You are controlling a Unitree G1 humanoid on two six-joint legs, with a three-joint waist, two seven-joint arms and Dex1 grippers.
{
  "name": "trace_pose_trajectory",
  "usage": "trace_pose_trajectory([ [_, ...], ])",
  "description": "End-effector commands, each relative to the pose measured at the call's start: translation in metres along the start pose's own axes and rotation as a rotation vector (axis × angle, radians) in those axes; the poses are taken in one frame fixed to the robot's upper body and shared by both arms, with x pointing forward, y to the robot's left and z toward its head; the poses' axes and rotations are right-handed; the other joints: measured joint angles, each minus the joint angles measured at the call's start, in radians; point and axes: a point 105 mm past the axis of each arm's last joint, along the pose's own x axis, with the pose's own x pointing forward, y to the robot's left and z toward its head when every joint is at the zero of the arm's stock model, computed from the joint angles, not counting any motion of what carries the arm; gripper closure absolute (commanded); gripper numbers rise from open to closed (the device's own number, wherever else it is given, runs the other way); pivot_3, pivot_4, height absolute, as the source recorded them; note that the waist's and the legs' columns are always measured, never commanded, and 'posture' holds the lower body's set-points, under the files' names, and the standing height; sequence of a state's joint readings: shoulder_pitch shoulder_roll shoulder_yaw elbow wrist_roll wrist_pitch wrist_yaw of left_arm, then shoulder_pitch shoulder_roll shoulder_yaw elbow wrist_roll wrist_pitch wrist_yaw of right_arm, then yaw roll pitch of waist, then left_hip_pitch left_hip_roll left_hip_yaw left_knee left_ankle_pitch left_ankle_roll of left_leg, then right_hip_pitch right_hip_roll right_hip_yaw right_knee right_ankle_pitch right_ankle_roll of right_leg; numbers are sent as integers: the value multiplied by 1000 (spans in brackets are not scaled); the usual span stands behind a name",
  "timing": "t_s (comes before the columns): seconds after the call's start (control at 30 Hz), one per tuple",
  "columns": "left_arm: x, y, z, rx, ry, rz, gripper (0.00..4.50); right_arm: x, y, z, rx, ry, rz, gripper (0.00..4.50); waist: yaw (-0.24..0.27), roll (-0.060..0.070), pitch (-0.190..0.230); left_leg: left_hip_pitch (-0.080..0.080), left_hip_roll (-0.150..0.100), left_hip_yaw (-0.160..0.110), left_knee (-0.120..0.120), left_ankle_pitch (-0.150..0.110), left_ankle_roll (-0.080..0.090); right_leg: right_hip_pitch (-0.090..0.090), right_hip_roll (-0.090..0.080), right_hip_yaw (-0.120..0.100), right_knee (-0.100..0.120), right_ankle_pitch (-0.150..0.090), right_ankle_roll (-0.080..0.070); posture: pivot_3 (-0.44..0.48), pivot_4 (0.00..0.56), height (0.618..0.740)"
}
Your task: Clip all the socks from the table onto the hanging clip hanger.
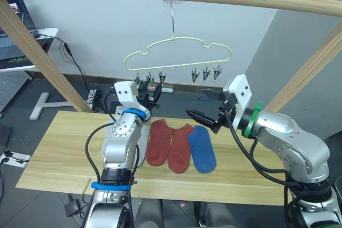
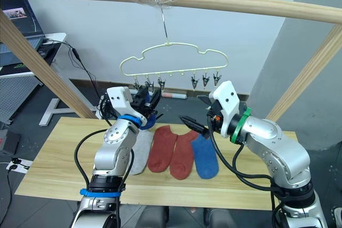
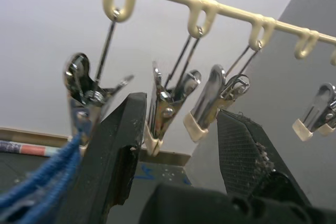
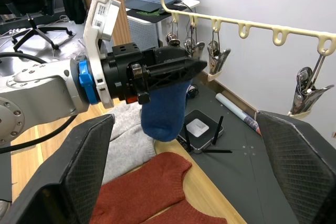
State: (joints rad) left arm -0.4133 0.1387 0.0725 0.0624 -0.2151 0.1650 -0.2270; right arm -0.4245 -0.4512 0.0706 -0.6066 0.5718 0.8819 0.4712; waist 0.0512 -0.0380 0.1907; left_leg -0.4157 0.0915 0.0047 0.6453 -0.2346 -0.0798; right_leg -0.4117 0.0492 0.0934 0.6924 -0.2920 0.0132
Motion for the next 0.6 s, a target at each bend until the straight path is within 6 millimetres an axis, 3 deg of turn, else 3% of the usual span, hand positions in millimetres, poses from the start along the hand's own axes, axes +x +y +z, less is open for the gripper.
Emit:
trace_pose_trajectory([
  [0.03,5,1,18,35,-68,8,2082,-4,3,17,-53,-53,0,0,0,0,0,0,0,0,0,0,0,0,0,0,0,0,0,128,180,740],
  [0.37,6,-1,19,38,-78,12,2082,-4,3,16,-52,-51,1,0,0,0,0,0,0,0,0,0,0,0,0,0,0,0,0,129,176,740],
  [0.47,6,-1,19,37,-78,13,2825,-5,4,16,-51,-50,1,0,0,0,0,0,0,0,0,0,0,0,0,0,0,0,0,130,175,740],
  [0.6,7,0,19,36,-77,16,2825,-5,3,15,-50,-49,0,0,0,0,0,0,0,0,0,0,0,0,0,0,0,0,0,130,175,740],
])
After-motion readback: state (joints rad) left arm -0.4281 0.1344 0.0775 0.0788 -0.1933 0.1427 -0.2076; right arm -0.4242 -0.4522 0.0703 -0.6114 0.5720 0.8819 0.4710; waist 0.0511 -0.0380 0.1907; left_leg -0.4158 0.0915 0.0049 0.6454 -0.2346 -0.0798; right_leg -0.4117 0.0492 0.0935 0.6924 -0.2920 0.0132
